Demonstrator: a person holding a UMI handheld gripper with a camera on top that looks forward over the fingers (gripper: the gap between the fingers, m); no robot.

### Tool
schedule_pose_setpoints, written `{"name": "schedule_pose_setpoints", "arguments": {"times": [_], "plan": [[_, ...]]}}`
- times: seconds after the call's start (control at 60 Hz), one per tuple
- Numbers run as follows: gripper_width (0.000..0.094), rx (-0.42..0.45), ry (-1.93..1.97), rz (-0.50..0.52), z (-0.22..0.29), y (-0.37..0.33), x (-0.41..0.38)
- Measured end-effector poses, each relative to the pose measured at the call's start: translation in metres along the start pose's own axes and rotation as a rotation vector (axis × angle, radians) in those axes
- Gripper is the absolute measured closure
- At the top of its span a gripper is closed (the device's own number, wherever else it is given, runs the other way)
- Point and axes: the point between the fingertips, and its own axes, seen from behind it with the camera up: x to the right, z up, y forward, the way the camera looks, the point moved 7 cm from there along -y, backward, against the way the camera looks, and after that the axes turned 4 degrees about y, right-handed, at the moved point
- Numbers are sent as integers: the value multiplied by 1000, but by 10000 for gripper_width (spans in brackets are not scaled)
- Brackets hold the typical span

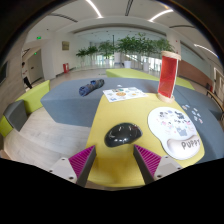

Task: Arrange mouse

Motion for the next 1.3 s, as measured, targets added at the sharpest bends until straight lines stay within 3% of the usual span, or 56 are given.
{"name": "schedule_pose_setpoints", "arguments": {"times": [0.367, 0.433, 0.45, 0.467, 0.6, 0.667, 0.733, 0.833, 0.9, 0.983, 1.067, 1.283, 1.3], "plan": [[136, 3, -5, -52, 48, 74, 8], [197, 12, -14, -45, 52, 83, 4], [333, 12, -14, -40, 53, 85, 2], [371, 11, -9, -28, 53, 85, 0], [451, 26, 13, -36, 52, 85, 1], [488, 1, 72, 40, 60, 77, -4], [489, 64, 94, 88, 93, 59, 3], [485, 220, 6, 30, 159, 21, 49], [488, 254, -36, -34, 181, 9, 91], [491, 215, 5, -103, 168, 13, 153], [492, 108, 54, -148, 129, 37, 196], [488, -57, 110, -126, 68, 75, 221], [488, -34, 104, -121, 70, 76, 222]]}}
